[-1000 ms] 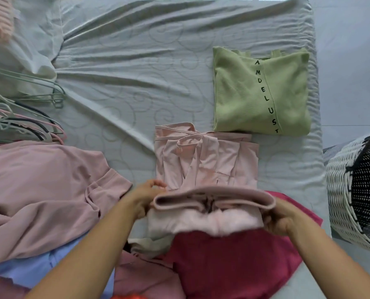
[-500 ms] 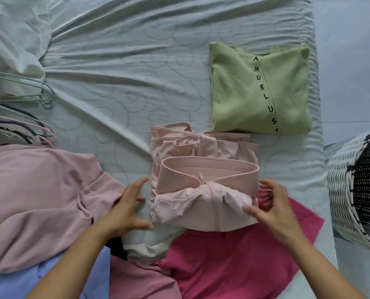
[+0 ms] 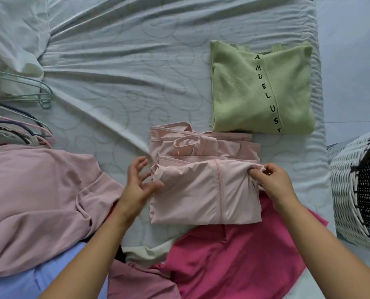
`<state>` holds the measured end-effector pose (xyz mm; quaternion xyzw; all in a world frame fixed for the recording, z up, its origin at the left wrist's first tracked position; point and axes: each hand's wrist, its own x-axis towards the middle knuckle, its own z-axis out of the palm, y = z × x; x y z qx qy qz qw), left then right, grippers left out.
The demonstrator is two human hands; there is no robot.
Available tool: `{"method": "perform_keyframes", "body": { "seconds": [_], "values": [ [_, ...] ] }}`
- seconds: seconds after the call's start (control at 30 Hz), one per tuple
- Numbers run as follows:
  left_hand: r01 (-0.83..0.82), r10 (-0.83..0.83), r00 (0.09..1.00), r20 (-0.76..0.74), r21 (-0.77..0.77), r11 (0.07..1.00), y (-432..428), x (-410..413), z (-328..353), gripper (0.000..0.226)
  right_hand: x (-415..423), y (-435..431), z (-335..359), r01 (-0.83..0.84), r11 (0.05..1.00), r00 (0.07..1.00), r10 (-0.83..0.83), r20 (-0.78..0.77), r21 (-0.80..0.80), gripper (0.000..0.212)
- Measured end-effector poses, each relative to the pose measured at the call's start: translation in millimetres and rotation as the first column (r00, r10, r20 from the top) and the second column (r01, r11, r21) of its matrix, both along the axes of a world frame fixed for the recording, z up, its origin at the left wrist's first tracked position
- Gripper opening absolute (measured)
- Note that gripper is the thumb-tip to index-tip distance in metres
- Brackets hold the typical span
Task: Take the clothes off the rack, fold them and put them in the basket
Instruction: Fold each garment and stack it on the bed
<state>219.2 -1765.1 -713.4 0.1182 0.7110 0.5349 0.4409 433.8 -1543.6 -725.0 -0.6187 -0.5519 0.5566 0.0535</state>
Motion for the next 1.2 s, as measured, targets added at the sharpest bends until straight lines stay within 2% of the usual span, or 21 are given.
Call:
{"method": "perform_keyframes", "body": {
  "seconds": [0.03, 0.07, 0.1, 0.17, 0.23, 0.3, 0.37, 0.43, 0.53, 0.6, 0.63, 0.73, 0.77, 0.83, 0.9, 0.97, 1.0, 1.07, 1.13, 1.2],
  "values": [
    [0.132, -0.138, 0.988, -0.073, -0.078, 0.988, -2.6, 8.8, -4.1, 0.094, -1.4, -0.9, -1.7, 0.011, 1.000, 1.000, -0.010, 0.027, -0.005, 0.013],
    [0.182, -0.205, 0.964, -0.167, -0.141, 0.973, -2.6, 18.1, -8.5, 0.091, -2.2, -2.6, -2.8, 0.028, 1.000, 0.999, -0.028, 0.040, -0.008, 0.013],
    [0.132, -0.172, 0.955, -0.240, -0.171, 0.976, 0.8, 24.9, -12.0, 0.073, -3.6, -4.5, -1.8, 0.055, 0.998, 0.998, -0.055, 0.028, -0.009, 0.016],
    [-0.085, 0.035, 0.944, -0.327, -0.140, 0.987, 15.0, 25.0, -9.5, 0.029, -4.3, -4.8, 1.4, 0.115, 0.993, 0.993, -0.115, -0.033, -0.019, 0.026],
    [-0.190, 0.158, 0.930, -0.331, -0.066, 0.980, 28.9, 14.3, -1.8, 0.006, -4.7, 0.1, 6.4, 0.161, 0.984, 0.974, -0.171, -0.152, -0.073, 0.031],
    [-0.197, 0.172, 0.928, -0.330, -0.043, 0.979, 43.9, -3.7, 5.2, 0.020, -10.1, 9.1, 9.8, 0.201, 0.977, 0.940, -0.214, -0.267, -0.076, 0.029],
    [-0.216, 0.180, 0.925, -0.334, -0.074, 0.974, 60.3, -21.0, -0.1, 0.036, -22.6, 19.5, 5.7, 0.229, 0.972, 0.945, -0.211, -0.250, 0.049, 0.015],
    [-0.220, 0.154, 0.928, -0.339, -0.165, 0.961, 77.0, -34.1, -10.9, 0.040, -38.3, 26.1, -2.8, 0.216, 0.963, 0.970, -0.192, -0.151, 0.161, 0.016],
    [-0.252, 0.070, 0.882, -0.466, -0.341, 0.906, 90.1, -36.8, -28.0, 0.041, -53.6, 32.4, -21.1, 0.124, 0.958, 0.989, -0.140, 0.043, 0.257, 0.018],
    [-0.301, 0.056, 0.842, -0.537, -0.380, 0.875, 94.5, -35.0, -34.0, 0.028, -54.9, 38.2, -30.8, 0.077, 0.959, 0.981, -0.121, 0.150, 0.272, 0.026],
    [-0.340, 0.072, 0.830, -0.553, -0.399, 0.852, 95.4, -34.4, -33.7, 0.033, -55.3, 39.4, -32.3, 0.073, 0.960, 0.979, -0.121, 0.164, 0.270, 0.030],
    [-0.442, 0.214, 0.864, -0.455, -0.483, 0.756, 88.6, -31.9, -27.3, 0.055, -51.5, 33.4, -24.7, 0.156, 0.933, 0.967, -0.212, 0.143, 0.326, 0.044],
    [-0.437, 0.272, 0.883, -0.382, -0.463, 0.771, 82.1, -28.0, -27.4, 0.056, -46.0, 26.1, -20.4, 0.220, 0.921, 0.954, -0.272, 0.124, 0.322, 0.051],
    [-0.354, 0.288, 0.933, -0.216, -0.415, 0.838, 70.4, -13.5, -25.1, 0.059, -32.7, 5.3, -13.1, 0.300, 0.933, 0.934, -0.329, 0.136, 0.196, 0.071],
    [-0.257, 0.217, 0.966, -0.140, -0.425, 0.868, 64.8, -5.8, -23.3, 0.062, -25.9, -9.6, -10.4, 0.275, 0.961, 0.957, -0.272, 0.104, -0.014, 0.080],
    [-0.197, 0.169, 0.980, -0.104, -0.425, 0.883, 66.0, -8.4, -24.2, 0.056, -27.4, -3.9, -2.8, 0.263, 0.939, 0.964, -0.265, 0.023, -0.220, 0.062],
    [-0.163, 0.142, 0.986, -0.082, -0.407, 0.899, 66.7, -11.3, -24.4, 0.053, -31.0, 2.1, 3.8, 0.264, 0.899, 0.958, -0.287, -0.014, -0.348, 0.055],
    [-0.126, 0.109, 0.992, -0.067, -0.369, 0.921, 64.3, -15.7, -23.7, 0.050, -36.3, 9.9, 12.8, 0.213, 0.782, 0.935, -0.337, -0.111, -0.586, 0.053],
    [-0.124, 0.113, 0.992, -0.053, -0.332, 0.935, 57.7, -13.8, -24.4, 0.048, -37.8, 11.8, 12.2, 0.163, 0.734, 0.915, -0.363, -0.178, -0.660, 0.046],
    [-0.144, 0.133, 0.989, -0.058, -0.309, 0.940, 52.0, -8.6, -22.1, 0.046, -35.9, 8.3, 9.6, 0.133, 0.749, 0.908, -0.355, -0.223, -0.649, 0.033]
  ]
}}
